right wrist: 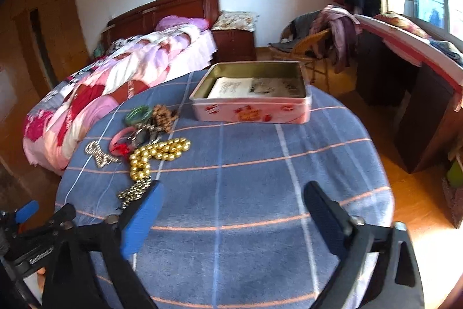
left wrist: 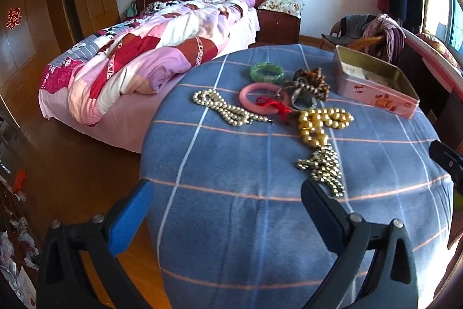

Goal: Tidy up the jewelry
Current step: 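Grasp the brown wooden bead bracelet with the left gripper while the right grasps the silver chain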

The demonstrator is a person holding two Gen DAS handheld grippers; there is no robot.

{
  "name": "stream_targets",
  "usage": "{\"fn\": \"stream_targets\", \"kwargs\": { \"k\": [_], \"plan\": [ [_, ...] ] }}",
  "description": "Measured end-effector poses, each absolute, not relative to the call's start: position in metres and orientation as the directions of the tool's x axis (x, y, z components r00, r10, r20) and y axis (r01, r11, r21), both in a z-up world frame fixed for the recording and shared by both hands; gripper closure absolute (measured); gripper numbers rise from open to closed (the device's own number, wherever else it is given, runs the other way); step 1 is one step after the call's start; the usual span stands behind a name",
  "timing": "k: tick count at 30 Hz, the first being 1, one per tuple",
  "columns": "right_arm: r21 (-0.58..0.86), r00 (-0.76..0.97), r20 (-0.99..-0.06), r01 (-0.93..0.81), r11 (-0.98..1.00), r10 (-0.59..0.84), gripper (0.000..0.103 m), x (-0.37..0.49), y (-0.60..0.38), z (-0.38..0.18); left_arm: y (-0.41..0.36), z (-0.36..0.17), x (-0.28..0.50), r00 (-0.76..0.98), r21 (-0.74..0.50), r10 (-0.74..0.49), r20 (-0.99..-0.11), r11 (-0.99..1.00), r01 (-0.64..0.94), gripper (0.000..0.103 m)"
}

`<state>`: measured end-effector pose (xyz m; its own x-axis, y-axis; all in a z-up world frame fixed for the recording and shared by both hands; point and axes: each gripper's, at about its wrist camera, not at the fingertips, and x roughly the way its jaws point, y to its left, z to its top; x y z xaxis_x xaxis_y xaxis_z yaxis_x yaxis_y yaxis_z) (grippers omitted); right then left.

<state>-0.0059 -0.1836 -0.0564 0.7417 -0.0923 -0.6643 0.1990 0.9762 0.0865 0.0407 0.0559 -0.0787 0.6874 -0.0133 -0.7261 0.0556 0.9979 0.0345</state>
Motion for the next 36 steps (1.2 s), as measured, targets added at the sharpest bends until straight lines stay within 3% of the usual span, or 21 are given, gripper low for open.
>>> {"fn": "stream_targets", "kwargs": {
  "k": [1,7,14,15,18,19,23,27,33,35,36],
  "plan": [
    [0.088,0.736,-0.674,0.172,0.981,-0.068,0.025,0.0,-0.18,-0.06,0.058,-0.08,0.044,0.687,0.021,-0.026,-0.726,0.998,0.06,0.0],
    [0.169,0.673,-0.726,-0.024,0.985,0.141,0.032,0.032,-0.145,-0.083,0.07,-0.08,0.058,0.708,0.048,0.006,-0.706,0.998,0.039,0.0],
    [0.072,0.58,-0.803,-0.134,0.988,0.137,0.041,0.077,-0.09,-0.117,0.078,-0.074,0.076,0.714,0.119,0.045,-0.698,0.991,0.054,0.0],
    [0.055,0.585,-0.801,-0.137,0.989,0.126,0.046,0.08,-0.086,-0.12,0.08,-0.074,0.08,0.705,0.12,0.048,-0.708,0.991,0.052,0.0],
    [0.088,0.57,-0.805,-0.164,0.983,0.167,0.08,0.082,-0.089,-0.12,0.083,-0.075,0.096,0.666,0.072,0.003,-0.746,0.995,0.076,0.0],
    [0.08,0.571,-0.806,-0.157,0.984,0.156,0.084,0.083,-0.092,-0.119,0.08,-0.074,0.1,0.658,0.062,-0.011,-0.753,0.994,0.087,0.0],
    [0.174,0.573,-0.795,-0.097,0.98,0.198,0.088,0.081,-0.127,-0.11,0.056,-0.07,0.12,0.654,0.067,-0.044,-0.755,0.987,0.144,0.0],
    [0.205,0.64,-0.747,-0.035,0.978,0.18,0.09,0.074,-0.167,-0.085,0.027,-0.062,0.143,0.642,0.0,-0.158,-0.75,0.971,0.239,0.0],
    [0.217,0.715,-0.69,0.059,0.974,0.111,0.09,0.068,-0.222,-0.049,-0.032,-0.063,0.182,0.637,0.054,-0.184,-0.749,0.941,0.335,0.0],
    [0.203,0.727,-0.682,0.076,0.976,0.085,0.09,0.068,-0.231,-0.045,-0.054,-0.072,0.196,0.62,0.096,-0.159,-0.768,0.929,0.357,0.003],
    [0.198,0.729,-0.681,0.086,0.976,0.074,0.09,0.068,-0.235,-0.044,-0.061,-0.077,0.201,0.613,0.108,-0.153,-0.775,0.924,0.367,0.011]
  ]
}}
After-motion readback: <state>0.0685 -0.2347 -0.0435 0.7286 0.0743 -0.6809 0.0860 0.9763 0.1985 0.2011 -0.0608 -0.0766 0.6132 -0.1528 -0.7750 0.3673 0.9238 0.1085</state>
